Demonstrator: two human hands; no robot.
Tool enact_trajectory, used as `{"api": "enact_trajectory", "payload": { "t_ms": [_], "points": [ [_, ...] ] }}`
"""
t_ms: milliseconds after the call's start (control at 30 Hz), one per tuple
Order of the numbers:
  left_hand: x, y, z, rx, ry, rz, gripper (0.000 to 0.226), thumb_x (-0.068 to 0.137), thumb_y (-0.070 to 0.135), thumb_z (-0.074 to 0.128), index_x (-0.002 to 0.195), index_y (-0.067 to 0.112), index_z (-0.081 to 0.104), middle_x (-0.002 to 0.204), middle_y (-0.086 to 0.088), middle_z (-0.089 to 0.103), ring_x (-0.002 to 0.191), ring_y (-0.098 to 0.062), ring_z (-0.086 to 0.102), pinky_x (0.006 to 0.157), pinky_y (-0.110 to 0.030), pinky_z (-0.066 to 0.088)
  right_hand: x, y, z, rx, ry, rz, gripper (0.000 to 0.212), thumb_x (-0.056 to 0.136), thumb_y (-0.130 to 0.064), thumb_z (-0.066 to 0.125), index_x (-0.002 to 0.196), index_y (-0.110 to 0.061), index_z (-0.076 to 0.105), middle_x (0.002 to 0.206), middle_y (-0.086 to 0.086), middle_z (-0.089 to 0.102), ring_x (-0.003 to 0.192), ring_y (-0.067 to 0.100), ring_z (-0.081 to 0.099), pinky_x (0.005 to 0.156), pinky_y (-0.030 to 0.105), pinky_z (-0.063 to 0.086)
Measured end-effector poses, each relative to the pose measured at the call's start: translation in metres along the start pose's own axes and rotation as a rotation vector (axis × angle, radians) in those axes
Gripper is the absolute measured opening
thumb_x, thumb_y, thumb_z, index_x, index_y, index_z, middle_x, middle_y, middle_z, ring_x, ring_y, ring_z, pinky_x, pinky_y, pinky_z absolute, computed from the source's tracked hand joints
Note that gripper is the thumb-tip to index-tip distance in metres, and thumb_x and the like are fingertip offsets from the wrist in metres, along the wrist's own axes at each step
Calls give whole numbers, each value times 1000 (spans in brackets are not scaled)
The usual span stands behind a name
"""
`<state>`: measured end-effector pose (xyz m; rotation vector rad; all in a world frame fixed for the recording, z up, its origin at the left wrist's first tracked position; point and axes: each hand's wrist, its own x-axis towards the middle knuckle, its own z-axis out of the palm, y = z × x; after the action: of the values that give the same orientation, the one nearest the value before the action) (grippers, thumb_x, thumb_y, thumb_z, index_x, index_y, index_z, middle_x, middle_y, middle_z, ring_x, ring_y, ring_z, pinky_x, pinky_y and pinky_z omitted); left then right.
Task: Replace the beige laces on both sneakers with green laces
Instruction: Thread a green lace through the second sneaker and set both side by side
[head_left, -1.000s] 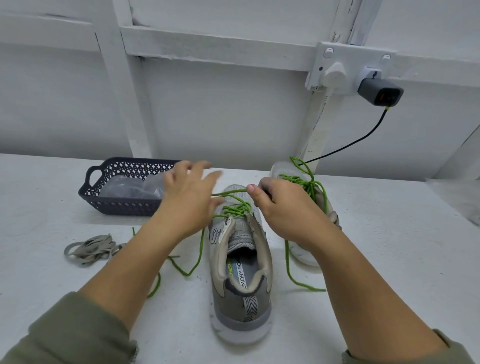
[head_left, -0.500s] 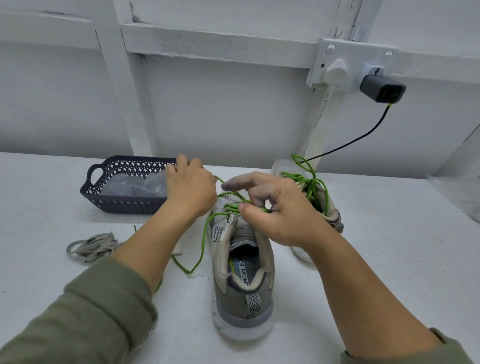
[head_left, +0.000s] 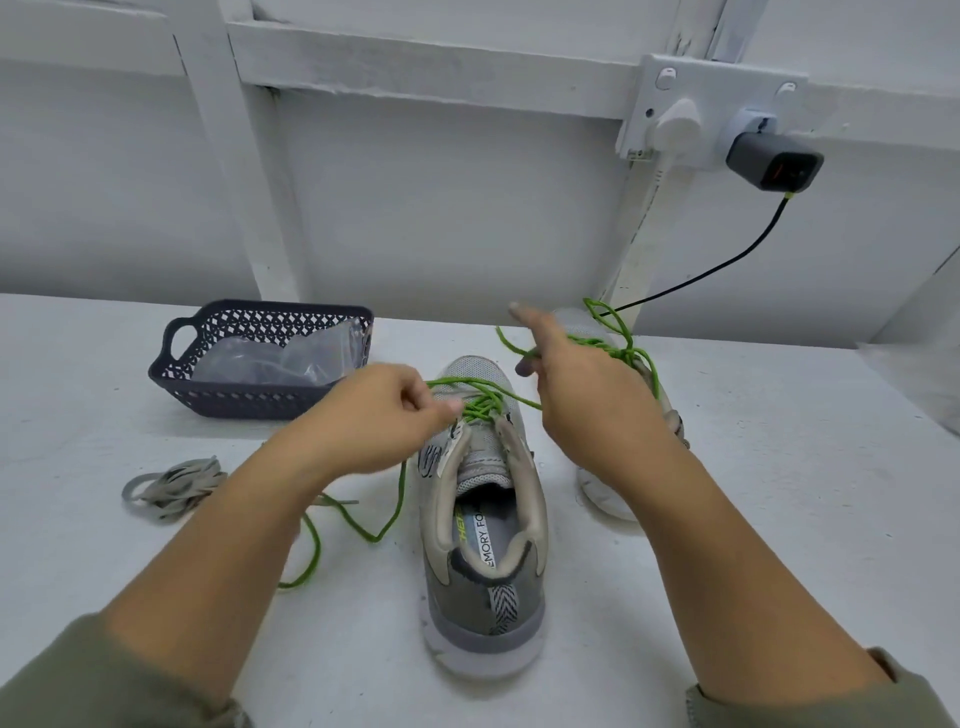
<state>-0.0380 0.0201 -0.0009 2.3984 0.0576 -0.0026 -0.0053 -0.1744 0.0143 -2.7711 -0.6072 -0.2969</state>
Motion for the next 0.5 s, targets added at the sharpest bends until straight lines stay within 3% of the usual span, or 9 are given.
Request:
{"api": "enact_trajectory", "payload": {
  "t_ms": [67, 167, 233, 367, 500],
  "points": [
    [-16, 2, 6, -84, -104, -4, 40, 78, 57, 68, 75, 17, 65, 69, -5, 67, 60, -14, 58, 65, -36, 55, 3, 0, 6, -29, -64, 31, 58, 90, -1, 45, 139, -31, 42, 121, -9, 62, 107, 21, 58, 81, 36, 50],
    [-21, -2, 15, -134, -15, -36, 40, 74, 58, 71, 72, 18, 67, 69, -5, 69, 67, -21, 67, 71, -43, 58, 4, -3, 13, 1, -73, 45, 31, 94, -15, 43, 116, -22, 65, 112, 4, 61, 104, 26, 56, 82, 37, 48],
    [-20, -6, 16, -220, 27, -83, 35, 71, 55, 66, 75, 20, 69, 64, 0, 69, 69, -19, 69, 74, -44, 59, 3, -5, 14, 3, -73, 39, 26, 95, -23, 45, 105, -18, 68, 101, 5, 64, 97, 25, 57, 77, 34, 47],
    [-22, -14, 21, -287, 26, -116, 34, 73, 34, 53, 100, 24, 70, 68, 4, 71, 74, -19, 70, 81, -44, 57, 4, -4, 13, 11, -208, 120, 18, 95, -25, 55, 93, -15, 70, 88, 8, 68, 88, 26, 60, 74, 32, 48],
    [-19, -20, 25, -371, -13, -100, 26, 85, 15, 54, 98, 23, 74, 80, 6, 75, 78, -11, 69, 85, -37, 56, 4, -4, 14, 26, -312, 211, 18, 90, -3, 54, 100, -8, 68, 95, 7, 69, 92, 26, 63, 75, 34, 53]
  ]
}}
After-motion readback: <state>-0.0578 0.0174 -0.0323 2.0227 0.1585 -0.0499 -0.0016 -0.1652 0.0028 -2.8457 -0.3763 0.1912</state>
